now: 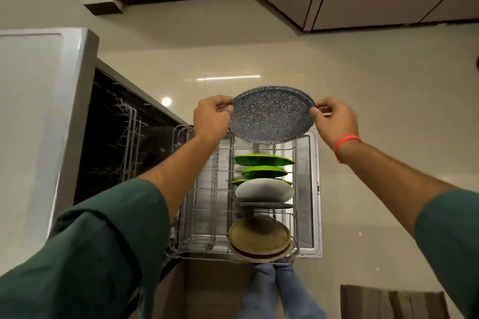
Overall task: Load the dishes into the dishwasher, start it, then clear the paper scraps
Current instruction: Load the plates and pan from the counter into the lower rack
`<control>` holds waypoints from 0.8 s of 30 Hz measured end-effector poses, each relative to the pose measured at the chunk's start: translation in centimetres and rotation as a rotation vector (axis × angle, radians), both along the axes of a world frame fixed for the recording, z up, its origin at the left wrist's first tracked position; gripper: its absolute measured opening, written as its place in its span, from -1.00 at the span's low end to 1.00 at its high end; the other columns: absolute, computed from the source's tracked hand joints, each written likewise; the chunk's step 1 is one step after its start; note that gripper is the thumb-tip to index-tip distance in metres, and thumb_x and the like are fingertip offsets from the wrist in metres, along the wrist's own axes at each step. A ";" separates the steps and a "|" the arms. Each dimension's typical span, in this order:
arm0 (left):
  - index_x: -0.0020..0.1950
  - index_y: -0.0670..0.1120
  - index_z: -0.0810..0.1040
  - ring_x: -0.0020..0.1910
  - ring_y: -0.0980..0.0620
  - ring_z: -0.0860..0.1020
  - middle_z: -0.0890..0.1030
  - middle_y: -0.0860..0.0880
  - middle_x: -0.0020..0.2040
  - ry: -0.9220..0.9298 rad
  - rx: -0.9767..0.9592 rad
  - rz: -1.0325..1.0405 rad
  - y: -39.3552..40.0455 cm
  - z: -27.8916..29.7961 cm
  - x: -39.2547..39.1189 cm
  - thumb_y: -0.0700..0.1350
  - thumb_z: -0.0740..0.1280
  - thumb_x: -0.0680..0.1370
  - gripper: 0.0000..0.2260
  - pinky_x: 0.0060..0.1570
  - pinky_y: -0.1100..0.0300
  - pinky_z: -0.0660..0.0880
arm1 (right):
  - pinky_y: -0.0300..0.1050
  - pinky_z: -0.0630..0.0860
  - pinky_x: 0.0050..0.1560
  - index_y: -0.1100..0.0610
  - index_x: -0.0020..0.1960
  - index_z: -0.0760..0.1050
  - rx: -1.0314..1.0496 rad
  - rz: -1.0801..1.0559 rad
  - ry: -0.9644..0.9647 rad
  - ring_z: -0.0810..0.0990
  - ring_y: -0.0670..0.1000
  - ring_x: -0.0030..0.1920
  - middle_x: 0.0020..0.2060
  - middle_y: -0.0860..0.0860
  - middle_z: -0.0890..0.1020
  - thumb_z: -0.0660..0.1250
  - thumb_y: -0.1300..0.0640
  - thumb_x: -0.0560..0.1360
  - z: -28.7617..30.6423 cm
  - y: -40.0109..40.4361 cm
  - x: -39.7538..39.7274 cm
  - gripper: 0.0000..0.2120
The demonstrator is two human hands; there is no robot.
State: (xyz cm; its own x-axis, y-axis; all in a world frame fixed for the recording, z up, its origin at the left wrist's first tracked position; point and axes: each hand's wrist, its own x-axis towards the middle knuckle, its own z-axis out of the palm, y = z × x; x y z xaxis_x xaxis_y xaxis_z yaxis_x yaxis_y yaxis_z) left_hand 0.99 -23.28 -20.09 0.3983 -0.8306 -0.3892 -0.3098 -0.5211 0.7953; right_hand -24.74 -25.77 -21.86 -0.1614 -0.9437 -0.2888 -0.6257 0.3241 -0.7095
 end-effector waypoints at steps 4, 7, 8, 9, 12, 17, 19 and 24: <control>0.12 -0.07 0.69 0.04 0.10 0.65 0.69 0.02 0.02 0.007 0.074 -0.017 -0.9 -4.7 1.5 -0.28 0.45 0.54 -0.79 0.12 0.20 0.60 | -0.04 0.59 0.09 0.03 -0.04 0.61 0.024 -0.001 0.041 0.64 0.00 -0.11 -0.15 -0.02 0.66 0.40 0.10 0.51 -4.7 -0.7 1.0 -0.95; 0.09 -0.05 0.70 -0.02 0.17 0.64 0.68 0.07 -0.01 -0.038 0.116 -0.066 -1.5 -8.8 2.8 -0.26 0.46 0.53 -0.81 0.06 0.26 0.59 | -0.03 0.60 0.12 0.05 -0.01 0.62 0.039 0.028 0.052 0.64 -0.02 -0.09 -0.12 -0.02 0.67 0.40 0.12 0.52 -8.9 -1.1 1.7 -0.93; 0.09 -0.06 0.70 -0.04 0.19 0.63 0.69 0.06 0.00 -0.061 0.125 -0.084 -1.5 -10.2 3.1 -0.26 0.46 0.53 -0.82 0.04 0.27 0.59 | -0.01 0.60 0.12 0.05 0.00 0.62 0.042 0.037 0.057 0.64 -0.03 -0.09 -0.11 -0.02 0.67 0.40 0.13 0.52 -10.4 -1.1 1.9 -0.93; 0.09 -0.06 0.70 -0.06 0.20 0.63 0.69 0.06 0.00 -0.084 0.130 -0.097 -1.6 -11.4 3.3 -0.26 0.46 0.53 -0.82 0.02 0.28 0.59 | 0.00 0.61 0.12 0.06 0.00 0.62 0.042 0.042 0.061 0.64 -0.03 -0.08 -0.11 -0.02 0.66 0.41 0.13 0.52 -11.7 -1.2 2.0 -0.93; 0.07 -0.06 0.72 -0.09 0.18 0.65 0.70 0.07 -0.07 -0.101 0.155 -0.104 -1.2 -14.7 3.5 -0.27 0.48 0.52 -0.82 0.04 0.23 0.62 | 0.02 0.61 0.12 0.08 0.01 0.62 0.061 0.054 0.068 0.64 0.00 -0.07 -0.11 0.00 0.66 0.40 0.15 0.52 -14.8 -0.9 2.3 -0.92; 0.05 -0.06 0.74 -0.09 0.16 0.66 0.70 0.06 -0.11 -0.129 0.173 -0.129 -0.6 -18.6 3.5 -0.26 0.50 0.49 -0.82 0.11 0.18 0.62 | 0.01 0.61 0.11 0.07 0.01 0.61 0.085 0.080 0.099 0.64 0.03 -0.06 -0.12 0.00 0.65 0.39 0.15 0.51 -17.8 -0.4 2.2 -0.91; 0.05 -0.06 0.74 -0.08 0.16 0.66 0.70 0.06 -0.10 -0.128 0.175 -0.132 -0.5 -19.6 3.3 -0.26 0.51 0.49 -0.82 0.12 0.18 0.62 | 0.00 0.60 0.11 0.07 0.02 0.61 0.104 0.086 0.107 0.64 0.04 -0.06 -0.13 0.00 0.65 0.40 0.16 0.51 -18.5 -0.2 2.0 -0.91; 0.03 -0.02 0.74 -0.04 0.11 0.67 0.72 0.05 -0.04 -0.132 0.174 -0.108 -0.6 -21.7 3.1 -0.25 0.49 0.50 -0.83 0.11 0.16 0.62 | -0.12 0.55 0.07 0.08 0.03 0.61 0.118 0.081 0.119 0.63 0.02 -0.04 -0.13 0.00 0.65 0.39 0.15 0.51 -20.1 0.1 1.9 -0.89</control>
State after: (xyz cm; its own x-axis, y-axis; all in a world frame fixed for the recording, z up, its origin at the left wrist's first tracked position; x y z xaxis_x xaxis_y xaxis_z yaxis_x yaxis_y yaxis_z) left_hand 4.07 -23.89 -41.77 0.3678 -0.7963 -0.4803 -0.4663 -0.6048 0.6456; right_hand -22.83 -25.66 -41.96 -0.1253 -0.9158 -0.3817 -0.7304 0.3455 -0.5892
